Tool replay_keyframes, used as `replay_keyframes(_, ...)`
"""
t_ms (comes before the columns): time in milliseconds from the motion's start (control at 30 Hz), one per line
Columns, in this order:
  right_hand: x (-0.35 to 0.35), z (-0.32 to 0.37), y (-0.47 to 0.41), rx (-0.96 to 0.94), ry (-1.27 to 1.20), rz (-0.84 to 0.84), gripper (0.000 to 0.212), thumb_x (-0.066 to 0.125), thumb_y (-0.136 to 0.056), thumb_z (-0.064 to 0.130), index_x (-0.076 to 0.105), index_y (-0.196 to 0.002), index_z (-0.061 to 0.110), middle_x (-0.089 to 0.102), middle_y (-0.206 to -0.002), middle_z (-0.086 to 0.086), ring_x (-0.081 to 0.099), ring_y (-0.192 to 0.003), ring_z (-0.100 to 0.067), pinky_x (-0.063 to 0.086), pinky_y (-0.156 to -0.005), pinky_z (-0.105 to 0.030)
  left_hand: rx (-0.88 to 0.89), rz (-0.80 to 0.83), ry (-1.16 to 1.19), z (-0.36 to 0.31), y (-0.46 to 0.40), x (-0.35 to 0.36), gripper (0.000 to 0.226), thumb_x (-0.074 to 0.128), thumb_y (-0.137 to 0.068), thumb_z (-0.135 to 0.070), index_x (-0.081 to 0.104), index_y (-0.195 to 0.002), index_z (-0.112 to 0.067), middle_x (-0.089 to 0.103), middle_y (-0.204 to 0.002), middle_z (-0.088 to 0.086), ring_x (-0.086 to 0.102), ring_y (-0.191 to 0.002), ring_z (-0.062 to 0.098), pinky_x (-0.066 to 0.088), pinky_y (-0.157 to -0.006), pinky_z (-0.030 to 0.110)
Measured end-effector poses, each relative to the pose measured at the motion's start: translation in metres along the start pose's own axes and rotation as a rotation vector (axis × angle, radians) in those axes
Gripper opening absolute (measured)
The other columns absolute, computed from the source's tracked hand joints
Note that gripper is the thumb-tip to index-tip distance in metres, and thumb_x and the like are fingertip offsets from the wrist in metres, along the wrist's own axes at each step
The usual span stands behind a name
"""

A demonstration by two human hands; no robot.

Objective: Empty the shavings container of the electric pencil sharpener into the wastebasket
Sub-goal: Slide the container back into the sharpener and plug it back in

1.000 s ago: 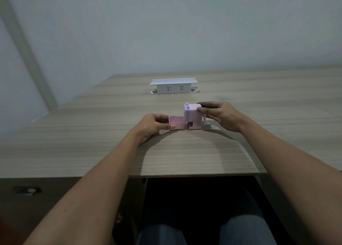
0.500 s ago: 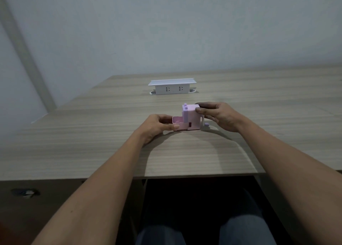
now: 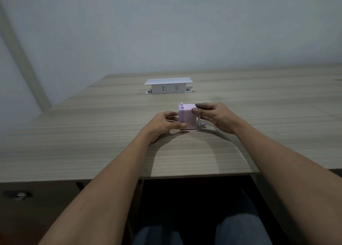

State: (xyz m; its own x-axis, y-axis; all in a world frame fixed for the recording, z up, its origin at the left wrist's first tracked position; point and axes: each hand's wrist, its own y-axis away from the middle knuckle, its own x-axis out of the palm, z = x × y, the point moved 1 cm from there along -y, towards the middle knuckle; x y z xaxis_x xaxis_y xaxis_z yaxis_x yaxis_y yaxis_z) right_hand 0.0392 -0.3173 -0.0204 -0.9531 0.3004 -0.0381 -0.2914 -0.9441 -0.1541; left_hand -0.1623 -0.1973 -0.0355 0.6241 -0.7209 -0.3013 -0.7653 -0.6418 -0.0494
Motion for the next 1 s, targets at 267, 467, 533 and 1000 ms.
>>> replay_keyframes(267,-0.013,-0.004,-0.001,-0.024,0.115,0.055,0.043,0.080,-0.082,0.009,0.072,-0.124,0.005,0.076,-0.119,-0.012,0.072,-0.107,-0.021,0.059,-0.093,-0.036,0.111,-0.075,0.086,-0.004,-0.005,-0.001,0.051,0.086,-0.080,-0.020,0.071,-0.128,-0.012,0.078,-0.116,0.004,0.075,-0.103,0.017,0.059,-0.080,0.025)
replay_keyframes(467,-0.025,0.007,-0.030,-0.064,0.145,0.025,0.046,0.082,-0.081,0.013,0.072,-0.125,0.009,0.077,-0.118,-0.005,0.071,-0.111,-0.016,0.052,-0.093,-0.026,0.137,-0.107,0.057,-0.022,-0.038,-0.008,0.052,0.084,-0.080,-0.013,0.069,-0.130,-0.007,0.076,-0.119,0.006,0.072,-0.112,0.022,0.058,-0.096,0.031)
replay_keyframes(533,-0.031,0.010,-0.046,-0.063,0.143,0.017,0.047,0.084,-0.080,0.015,0.073,-0.125,0.011,0.078,-0.117,-0.005,0.070,-0.115,-0.019,0.052,-0.095,-0.029,0.148,-0.104,0.054,-0.029,-0.053,-0.013,0.051,0.083,-0.081,-0.010,0.069,-0.130,-0.006,0.076,-0.121,0.007,0.072,-0.113,0.021,0.059,-0.092,0.025)
replay_keyframes(1000,-0.059,0.021,-0.172,-0.135,0.116,-0.042,0.045,0.079,-0.083,0.005,0.070,-0.127,0.006,0.075,-0.119,-0.010,0.071,-0.101,-0.014,0.056,-0.089,-0.029,0.170,-0.232,0.076,-0.037,-0.181,-0.052,0.062,0.087,-0.077,-0.017,0.064,-0.134,-0.005,0.074,-0.121,0.010,0.070,-0.115,0.023,0.055,-0.101,0.035)
